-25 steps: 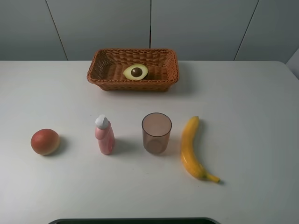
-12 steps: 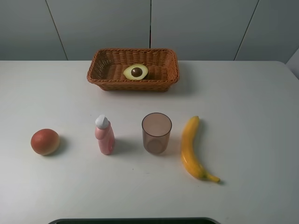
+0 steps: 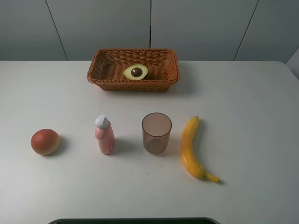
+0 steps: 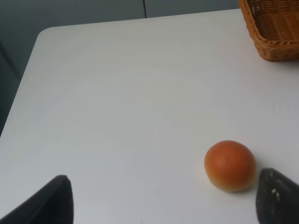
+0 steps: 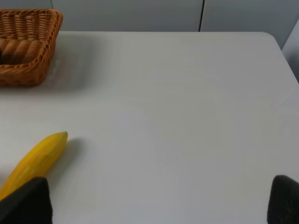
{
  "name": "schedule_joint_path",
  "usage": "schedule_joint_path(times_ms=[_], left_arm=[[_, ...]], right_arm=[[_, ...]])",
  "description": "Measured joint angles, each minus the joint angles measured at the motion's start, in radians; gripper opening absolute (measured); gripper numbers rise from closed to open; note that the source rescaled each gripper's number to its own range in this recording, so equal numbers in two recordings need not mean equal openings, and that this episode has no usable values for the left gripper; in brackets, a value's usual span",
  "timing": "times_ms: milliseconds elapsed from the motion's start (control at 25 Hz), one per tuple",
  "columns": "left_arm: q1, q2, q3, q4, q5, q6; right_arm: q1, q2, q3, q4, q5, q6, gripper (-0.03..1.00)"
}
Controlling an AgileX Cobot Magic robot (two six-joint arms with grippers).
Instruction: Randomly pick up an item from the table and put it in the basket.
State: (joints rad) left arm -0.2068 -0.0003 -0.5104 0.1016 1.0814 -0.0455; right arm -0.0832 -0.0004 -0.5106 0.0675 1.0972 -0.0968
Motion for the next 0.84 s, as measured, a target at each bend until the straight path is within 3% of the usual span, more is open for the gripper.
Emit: schedule_joint_path(times_ms=[840], left_arm=[[0.0,0.0,0.0,0.0,0.0,0.0]], right_arm=[[0.0,0.0,0.0,0.0,0.0,0.002,0.99]])
